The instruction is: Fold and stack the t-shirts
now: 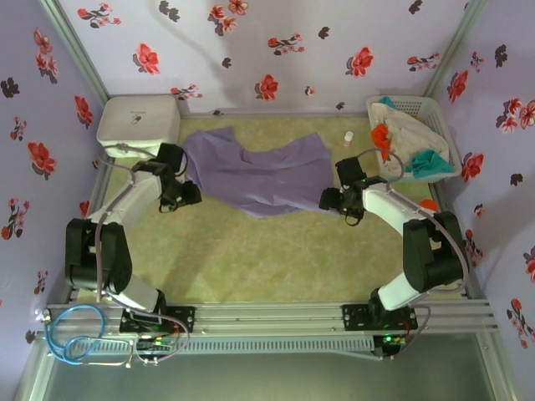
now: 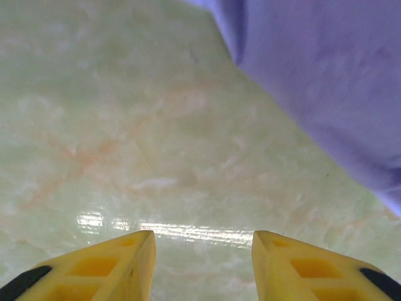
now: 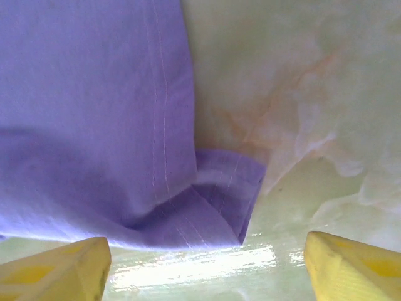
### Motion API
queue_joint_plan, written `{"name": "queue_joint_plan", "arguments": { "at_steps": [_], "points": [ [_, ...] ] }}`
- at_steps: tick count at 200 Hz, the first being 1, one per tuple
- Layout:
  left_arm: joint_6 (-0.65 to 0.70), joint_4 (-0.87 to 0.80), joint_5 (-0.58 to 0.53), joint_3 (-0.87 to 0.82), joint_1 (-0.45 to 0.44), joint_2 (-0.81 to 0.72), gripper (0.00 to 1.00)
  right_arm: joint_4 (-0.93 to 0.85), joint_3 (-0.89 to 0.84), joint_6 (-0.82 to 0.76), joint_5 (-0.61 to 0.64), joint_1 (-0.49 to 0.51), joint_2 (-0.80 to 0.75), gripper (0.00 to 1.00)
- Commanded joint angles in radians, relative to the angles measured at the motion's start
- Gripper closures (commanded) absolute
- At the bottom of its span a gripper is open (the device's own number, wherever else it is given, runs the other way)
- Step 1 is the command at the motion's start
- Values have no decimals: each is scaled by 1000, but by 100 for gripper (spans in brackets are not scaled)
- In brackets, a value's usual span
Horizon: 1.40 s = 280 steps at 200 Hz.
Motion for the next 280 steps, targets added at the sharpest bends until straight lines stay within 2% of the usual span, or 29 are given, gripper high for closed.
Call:
{"name": "queue_joint_plan", "arguments": {
  "at_steps": [1,23,50,67,83,95,110,158,186,209,233,280],
  "points": [
    [-51,73,14,-63,-10,-82,56,89,-5,-3,25,42,40,23],
    [-64,83,14,-109,-19,-99,57,133,24,4,61,79,109,29],
    [-78,99,19,-147,-27,-109,57,131,50,20,70,97,168,42],
    [-85,110,24,-162,-27,-113,57,121,41,24,68,104,161,59],
    [-78,106,25,-156,-27,-112,57,80,27,29,63,104,124,82],
    [-72,100,24,-148,-27,-110,57,39,25,29,38,104,90,93],
    [-65,99,25,-134,-27,-106,57,-19,27,28,-19,104,46,100],
    [-43,72,24,-77,-27,-65,58,-243,140,59,-304,101,-29,100],
    [-44,79,25,-68,-27,-55,59,-178,188,144,-447,25,-54,100],
    [-49,100,38,-63,-31,-38,60,-73,197,209,-439,-60,-30,100],
    [-71,151,65,-72,-51,3,61,24,196,241,-396,-106,50,100],
    [-136,265,85,-34,-129,134,61,243,120,355,-437,-119,174,100]
  ]
}}
